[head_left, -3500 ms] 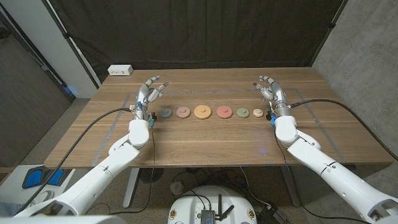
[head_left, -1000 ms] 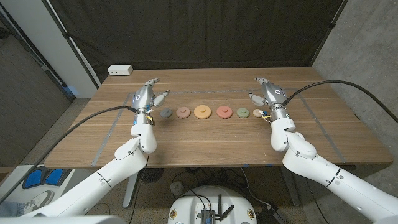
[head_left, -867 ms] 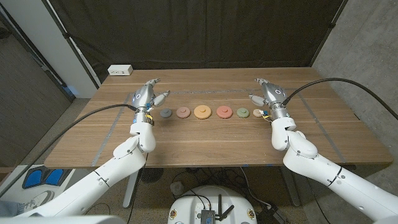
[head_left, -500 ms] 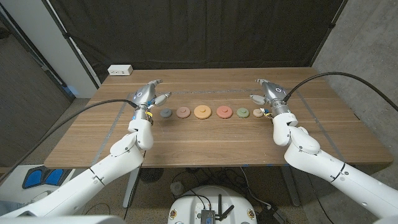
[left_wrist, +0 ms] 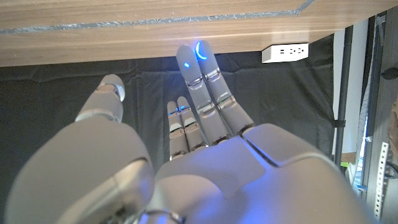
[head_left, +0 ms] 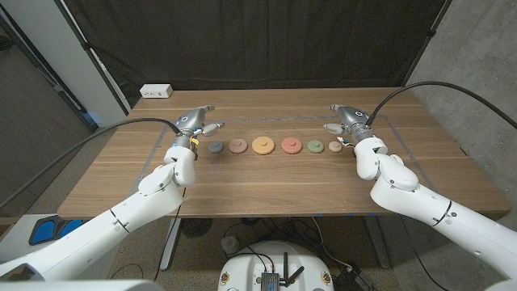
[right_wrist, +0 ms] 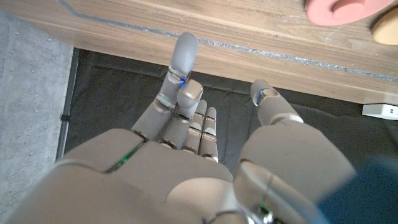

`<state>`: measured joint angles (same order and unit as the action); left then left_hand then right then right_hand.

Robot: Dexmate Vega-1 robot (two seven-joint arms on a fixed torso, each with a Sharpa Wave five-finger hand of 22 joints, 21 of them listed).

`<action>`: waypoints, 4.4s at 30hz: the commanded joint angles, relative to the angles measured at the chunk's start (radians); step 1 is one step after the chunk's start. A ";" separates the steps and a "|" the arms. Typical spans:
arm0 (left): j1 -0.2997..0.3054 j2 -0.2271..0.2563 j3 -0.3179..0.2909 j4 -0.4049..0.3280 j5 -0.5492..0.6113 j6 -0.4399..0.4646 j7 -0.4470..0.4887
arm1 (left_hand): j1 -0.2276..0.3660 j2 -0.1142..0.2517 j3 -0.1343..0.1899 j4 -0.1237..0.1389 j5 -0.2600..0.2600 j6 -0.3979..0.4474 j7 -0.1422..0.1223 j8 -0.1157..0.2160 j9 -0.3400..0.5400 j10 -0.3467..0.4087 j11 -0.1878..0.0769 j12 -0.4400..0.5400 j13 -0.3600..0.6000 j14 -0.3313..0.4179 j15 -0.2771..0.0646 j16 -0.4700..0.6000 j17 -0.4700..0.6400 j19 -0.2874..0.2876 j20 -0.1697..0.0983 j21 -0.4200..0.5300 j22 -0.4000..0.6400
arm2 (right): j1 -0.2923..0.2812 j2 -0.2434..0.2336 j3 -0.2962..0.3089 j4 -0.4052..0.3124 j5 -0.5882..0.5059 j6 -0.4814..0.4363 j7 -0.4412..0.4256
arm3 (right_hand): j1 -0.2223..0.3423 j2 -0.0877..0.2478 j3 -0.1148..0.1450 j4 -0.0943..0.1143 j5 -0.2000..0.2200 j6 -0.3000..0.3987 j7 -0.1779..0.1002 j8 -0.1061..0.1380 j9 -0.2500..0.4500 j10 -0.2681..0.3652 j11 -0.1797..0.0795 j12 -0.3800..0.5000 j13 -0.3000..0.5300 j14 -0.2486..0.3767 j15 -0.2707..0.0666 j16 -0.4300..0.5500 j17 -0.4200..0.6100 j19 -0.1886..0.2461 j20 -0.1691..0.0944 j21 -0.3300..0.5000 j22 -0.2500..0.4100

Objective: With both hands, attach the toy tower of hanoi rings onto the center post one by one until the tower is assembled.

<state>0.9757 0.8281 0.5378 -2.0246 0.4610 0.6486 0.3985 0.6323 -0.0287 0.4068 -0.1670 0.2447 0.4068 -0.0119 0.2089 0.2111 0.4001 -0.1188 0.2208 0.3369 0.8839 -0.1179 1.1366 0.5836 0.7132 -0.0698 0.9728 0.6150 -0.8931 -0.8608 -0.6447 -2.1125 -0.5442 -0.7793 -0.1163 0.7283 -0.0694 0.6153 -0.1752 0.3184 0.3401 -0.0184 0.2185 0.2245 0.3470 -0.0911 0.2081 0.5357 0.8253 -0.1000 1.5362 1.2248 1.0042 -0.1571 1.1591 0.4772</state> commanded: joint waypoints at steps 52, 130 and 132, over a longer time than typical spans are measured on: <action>-0.045 0.043 0.028 -0.001 -0.065 0.003 -0.088 | 0.045 0.006 -0.027 0.001 0.005 0.005 0.030 0.006 0.005 0.015 0.030 -0.001 0.014 0.008 -0.097 0.061 -0.020 0.008 -0.068 0.048 -0.022 | 0.241 -0.065 -0.192 0.014 -0.039 -0.049 0.410 | 0.009 -0.048 -0.027 0.005 -0.008 -0.109 0.031 -0.021 0.007 -0.112 0.029 -0.023 0.007 -0.054 -0.111 -0.019 -0.009 -0.058 -0.057 0.027 -0.042; -0.024 0.044 0.011 0.008 -0.102 -0.015 -0.065 | 0.068 0.021 -0.044 0.002 0.009 0.023 0.025 0.006 0.004 0.039 0.020 -0.004 0.021 -0.002 -0.099 0.102 -0.040 -0.006 -0.073 0.083 -0.052 | 0.340 0.121 -0.312 0.125 -0.201 -0.032 0.574 | 0.042 -0.022 -0.054 0.011 -0.039 -0.119 0.031 -0.004 0.003 -0.108 0.027 -0.010 -0.012 -0.088 -0.112 -0.040 -0.022 -0.088 -0.057 0.064 -0.081; -0.025 0.044 0.012 0.009 -0.104 -0.016 -0.066 | 0.068 0.021 -0.044 0.002 0.009 0.023 0.025 0.006 0.004 0.040 0.018 -0.004 0.021 -0.002 -0.100 0.102 -0.040 -0.006 -0.074 0.083 -0.052 | 0.346 0.128 -0.317 0.129 -0.204 -0.035 0.583 | 0.042 -0.022 -0.055 0.012 -0.039 -0.120 0.030 -0.004 0.003 -0.108 0.028 -0.010 -0.012 -0.087 -0.112 -0.039 -0.021 -0.087 -0.057 0.065 -0.080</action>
<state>0.9467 0.8716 0.5519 -2.0181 0.3634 0.6356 0.3296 0.6913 -0.0064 0.3669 -0.1658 0.2446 0.4252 0.0159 0.2163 0.2114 0.4360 -0.0983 0.2190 0.3552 0.8857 -0.1161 1.2333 0.5421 0.7133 -0.0696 1.0475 0.5605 -0.5718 -0.7618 -0.9387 -2.0010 -0.7310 -0.8107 0.4311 0.7596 -0.0931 0.5625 -0.1641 0.2826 0.2265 0.0128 0.2108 0.2279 0.2394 -0.0660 0.1965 0.5236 0.7360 -0.0751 1.4973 1.2016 0.9219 -0.1248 1.2169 0.3940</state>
